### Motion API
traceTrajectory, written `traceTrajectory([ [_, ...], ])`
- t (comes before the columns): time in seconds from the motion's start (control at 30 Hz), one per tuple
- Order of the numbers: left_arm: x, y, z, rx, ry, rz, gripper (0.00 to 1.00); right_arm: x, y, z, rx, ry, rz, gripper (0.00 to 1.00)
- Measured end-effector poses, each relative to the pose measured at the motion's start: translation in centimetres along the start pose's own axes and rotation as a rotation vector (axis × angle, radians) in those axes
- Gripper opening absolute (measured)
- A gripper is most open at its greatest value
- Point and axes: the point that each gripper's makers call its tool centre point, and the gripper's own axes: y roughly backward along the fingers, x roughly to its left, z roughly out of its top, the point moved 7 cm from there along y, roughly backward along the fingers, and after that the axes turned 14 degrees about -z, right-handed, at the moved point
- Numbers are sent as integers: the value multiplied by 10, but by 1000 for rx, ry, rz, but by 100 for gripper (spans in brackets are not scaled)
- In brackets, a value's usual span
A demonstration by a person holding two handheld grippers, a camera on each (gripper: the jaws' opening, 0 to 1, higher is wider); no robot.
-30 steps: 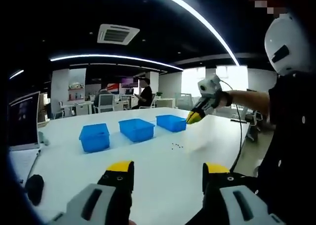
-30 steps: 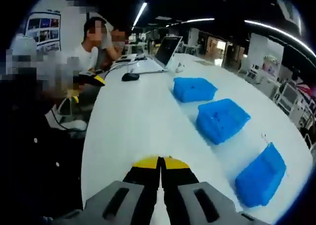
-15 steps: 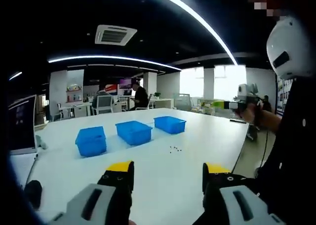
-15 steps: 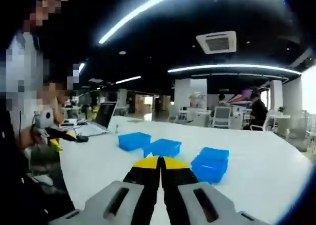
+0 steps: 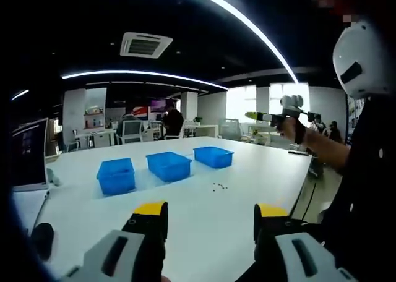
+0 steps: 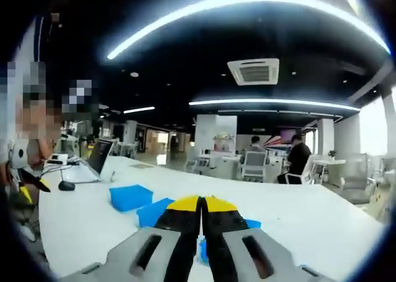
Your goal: Pick up the resistors one by one and place each resistor into its matching bin, sorting the parts by color and model until every resistor is separated into the correct bin for its type
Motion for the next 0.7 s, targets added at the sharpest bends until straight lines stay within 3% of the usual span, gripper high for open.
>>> traceTrajectory([
  [0.17,1,4,-2,-10,5,9,57,-8,-48,-8,9,-13,-21,4],
  [0.37,1,6,-3,-14,8,11,57,-15,-97,-33,94,-6,-50,4],
  [0.53,3,9,-5,-14,12,19,57,-17,-116,-50,145,4,-62,4],
  [0.7,3,10,-5,-14,12,20,57,-12,-115,-55,152,24,-57,7],
])
